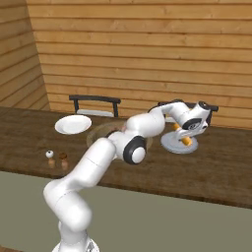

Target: Place one bun and one sausage from the bowl on each plate.

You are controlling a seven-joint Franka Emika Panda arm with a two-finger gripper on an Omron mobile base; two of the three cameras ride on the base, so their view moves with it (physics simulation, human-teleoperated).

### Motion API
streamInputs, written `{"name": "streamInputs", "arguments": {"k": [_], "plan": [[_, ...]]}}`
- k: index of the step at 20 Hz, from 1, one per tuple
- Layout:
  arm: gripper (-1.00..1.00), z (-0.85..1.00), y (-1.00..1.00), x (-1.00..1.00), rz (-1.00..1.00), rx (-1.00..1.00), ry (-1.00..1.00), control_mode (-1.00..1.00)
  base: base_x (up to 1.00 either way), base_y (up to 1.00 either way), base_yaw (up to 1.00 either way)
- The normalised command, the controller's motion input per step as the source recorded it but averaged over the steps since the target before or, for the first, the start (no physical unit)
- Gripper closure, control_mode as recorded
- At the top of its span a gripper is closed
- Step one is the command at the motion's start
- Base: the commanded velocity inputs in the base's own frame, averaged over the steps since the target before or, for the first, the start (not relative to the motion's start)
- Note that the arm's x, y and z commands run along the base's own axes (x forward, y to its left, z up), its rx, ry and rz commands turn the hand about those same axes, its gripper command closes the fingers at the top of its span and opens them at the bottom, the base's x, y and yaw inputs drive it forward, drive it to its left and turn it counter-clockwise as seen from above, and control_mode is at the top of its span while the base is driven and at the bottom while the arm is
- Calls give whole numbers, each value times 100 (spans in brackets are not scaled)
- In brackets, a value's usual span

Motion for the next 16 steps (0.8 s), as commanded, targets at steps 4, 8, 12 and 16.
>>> {"name": "streamInputs", "arguments": {"k": [4, 8, 12, 16], "plan": [[-100, 7, 0, 0, 0, -4, 0, -100, 0, 0, 0], [-100, 7, 4, -2, 0, -5, 0, -100, 0, 0, 0], [-100, 66, 23, -70, 1, -6, -1, -100, 0, 0, 0], [-100, 69, 54, -100, 0, -11, -6, -100, 0, 0, 0]]}}
